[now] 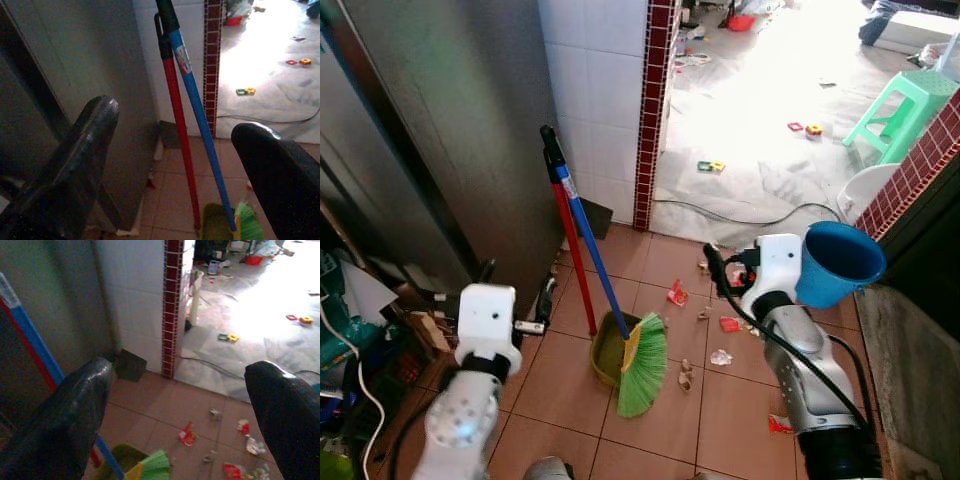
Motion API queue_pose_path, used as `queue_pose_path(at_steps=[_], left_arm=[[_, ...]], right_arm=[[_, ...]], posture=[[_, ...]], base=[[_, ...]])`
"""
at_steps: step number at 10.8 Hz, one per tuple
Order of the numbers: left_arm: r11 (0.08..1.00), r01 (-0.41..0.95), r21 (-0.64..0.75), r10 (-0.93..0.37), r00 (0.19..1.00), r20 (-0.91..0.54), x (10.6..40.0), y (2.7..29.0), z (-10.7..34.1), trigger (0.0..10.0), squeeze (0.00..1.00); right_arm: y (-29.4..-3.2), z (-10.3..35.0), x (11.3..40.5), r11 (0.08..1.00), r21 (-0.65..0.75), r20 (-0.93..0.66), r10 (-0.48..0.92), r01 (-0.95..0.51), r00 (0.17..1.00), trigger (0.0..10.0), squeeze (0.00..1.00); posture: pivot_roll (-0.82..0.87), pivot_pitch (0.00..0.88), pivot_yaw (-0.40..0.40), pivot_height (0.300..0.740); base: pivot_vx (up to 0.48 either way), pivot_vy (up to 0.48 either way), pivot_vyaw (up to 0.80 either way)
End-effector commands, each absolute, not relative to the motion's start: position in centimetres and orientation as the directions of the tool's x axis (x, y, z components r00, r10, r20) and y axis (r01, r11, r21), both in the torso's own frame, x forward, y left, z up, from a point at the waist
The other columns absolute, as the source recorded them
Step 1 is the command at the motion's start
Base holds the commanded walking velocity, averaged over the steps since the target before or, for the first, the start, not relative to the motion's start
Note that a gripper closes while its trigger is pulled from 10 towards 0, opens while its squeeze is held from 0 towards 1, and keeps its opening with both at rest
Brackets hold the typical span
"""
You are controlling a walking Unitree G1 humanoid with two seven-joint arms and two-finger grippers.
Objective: Sweep floor
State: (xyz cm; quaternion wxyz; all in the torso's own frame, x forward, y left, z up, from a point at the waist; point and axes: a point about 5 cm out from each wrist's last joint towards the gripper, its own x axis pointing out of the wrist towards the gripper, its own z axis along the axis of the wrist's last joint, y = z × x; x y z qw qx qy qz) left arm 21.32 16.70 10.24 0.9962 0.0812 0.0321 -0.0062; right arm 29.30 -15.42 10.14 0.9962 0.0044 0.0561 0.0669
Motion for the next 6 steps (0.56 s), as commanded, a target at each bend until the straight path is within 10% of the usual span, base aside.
queue_pose_path(at_steps=[1, 6], left_arm=[[0.981, 0.007, 0.193, 0.012, 0.995, -0.095, 21.0, 16.8, 9.8, 10.0, 0.00], [0.992, 0.071, 0.107, -0.048, 0.978, -0.203, 21.8, 15.4, 9.6, 10.0, 0.00]], right_arm=[[-15.9, 10.6, 29.1, 0.993, 0.015, -0.099, 0.119, -0.118, 0.988, 10.0, 0.00], [-14.1, 10.1, 29.3, 0.978, 0.011, -0.122, 0.209, -0.210, 0.970, 10.0, 0.00]], posture=[[0.00, 0.086, -0.029, 0.740], [0.04, 0.089, -0.052, 0.740]], base=[[0.000, 0.000, 0.00], [0.000, 0.000, 0.00]])
